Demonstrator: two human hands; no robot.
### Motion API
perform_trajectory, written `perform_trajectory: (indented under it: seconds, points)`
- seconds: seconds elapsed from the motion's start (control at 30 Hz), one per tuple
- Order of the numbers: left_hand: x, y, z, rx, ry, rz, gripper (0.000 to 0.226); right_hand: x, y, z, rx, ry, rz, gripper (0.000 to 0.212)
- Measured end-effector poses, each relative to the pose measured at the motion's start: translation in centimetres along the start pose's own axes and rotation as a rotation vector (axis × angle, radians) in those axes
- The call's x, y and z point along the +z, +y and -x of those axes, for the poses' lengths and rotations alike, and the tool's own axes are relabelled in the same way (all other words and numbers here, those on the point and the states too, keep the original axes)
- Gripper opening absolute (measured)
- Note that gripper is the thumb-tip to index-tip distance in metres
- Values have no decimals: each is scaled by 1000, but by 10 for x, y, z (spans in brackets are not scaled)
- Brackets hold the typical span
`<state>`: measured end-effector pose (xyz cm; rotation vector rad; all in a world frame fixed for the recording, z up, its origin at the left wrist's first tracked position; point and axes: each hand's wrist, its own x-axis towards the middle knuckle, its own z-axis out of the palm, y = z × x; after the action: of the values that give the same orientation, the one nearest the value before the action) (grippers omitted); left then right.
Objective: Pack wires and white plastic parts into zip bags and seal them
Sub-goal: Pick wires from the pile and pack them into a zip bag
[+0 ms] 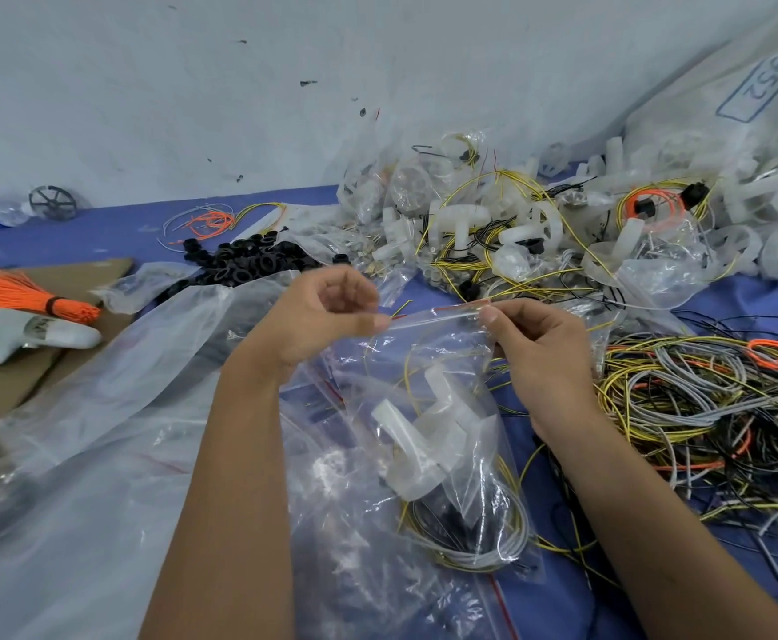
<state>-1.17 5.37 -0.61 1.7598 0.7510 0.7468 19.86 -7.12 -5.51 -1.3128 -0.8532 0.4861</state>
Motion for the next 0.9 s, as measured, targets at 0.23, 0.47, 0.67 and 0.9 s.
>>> perform_trajectory:
  seconds: [0.23, 0.47, 0.67, 0.9]
  points:
    - [41, 37, -20, 211, -86, -325, 15, 1, -2, 3, -153, -63, 106, 14]
    - [66, 27, -25, 186, -113, -459, 9, 1, -3, 4, -218, -86, 172, 15]
    - [63, 25, -26, 173, -144, -413, 17, 2, -5, 5, -284, -105, 241, 14]
    - [63, 23, -26, 158, -151, -391, 21, 2, -4, 4, -296, -127, 252, 13]
